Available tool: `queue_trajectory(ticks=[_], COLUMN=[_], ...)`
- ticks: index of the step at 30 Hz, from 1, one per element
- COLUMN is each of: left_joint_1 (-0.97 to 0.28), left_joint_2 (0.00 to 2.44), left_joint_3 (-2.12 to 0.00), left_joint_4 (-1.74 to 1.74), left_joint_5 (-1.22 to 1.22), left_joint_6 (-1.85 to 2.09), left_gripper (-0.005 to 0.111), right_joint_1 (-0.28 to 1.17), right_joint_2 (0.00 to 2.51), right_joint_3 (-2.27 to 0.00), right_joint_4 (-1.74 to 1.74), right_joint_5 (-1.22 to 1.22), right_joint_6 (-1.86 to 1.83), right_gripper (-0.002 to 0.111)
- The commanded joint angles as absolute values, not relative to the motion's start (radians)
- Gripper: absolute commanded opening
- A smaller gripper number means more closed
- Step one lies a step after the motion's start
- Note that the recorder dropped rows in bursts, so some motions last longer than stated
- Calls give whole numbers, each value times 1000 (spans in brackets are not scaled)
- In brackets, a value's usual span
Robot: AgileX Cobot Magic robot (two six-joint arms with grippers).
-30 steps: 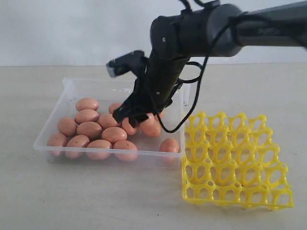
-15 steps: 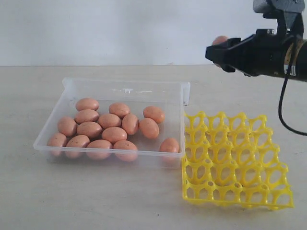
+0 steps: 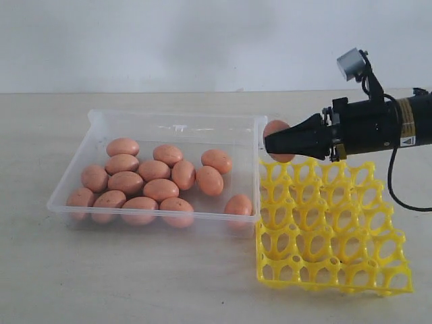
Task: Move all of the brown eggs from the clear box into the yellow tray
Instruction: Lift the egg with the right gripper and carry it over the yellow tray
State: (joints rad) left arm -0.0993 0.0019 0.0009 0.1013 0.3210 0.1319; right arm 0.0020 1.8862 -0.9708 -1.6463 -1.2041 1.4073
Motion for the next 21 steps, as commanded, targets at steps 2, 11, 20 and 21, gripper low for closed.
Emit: queue_trajectory(ticks=[2, 11, 20, 21], left_joint_1=[-103, -103, -103, -103], left_joint_2=[0, 0, 0, 0], left_joint_3=[0, 0, 0, 0], left_joint_4=[93, 93, 93, 93], left_joint_5=[314, 314, 314, 314], left_joint_6=[132, 132, 132, 132], left_gripper=[-4, -4, -4, -4], right_joint_1=[0, 9, 95, 106], right_joint_2=[1916, 1978, 2053, 2055], right_joint_3=[-977, -977, -979, -979], right_joint_4=[-1557, -1406, -1383, -1378], right_joint_5=[-1207, -1012, -1010, -1001], right_joint_6=[1342, 1001, 725, 697], right_gripper=[0, 0, 0, 0])
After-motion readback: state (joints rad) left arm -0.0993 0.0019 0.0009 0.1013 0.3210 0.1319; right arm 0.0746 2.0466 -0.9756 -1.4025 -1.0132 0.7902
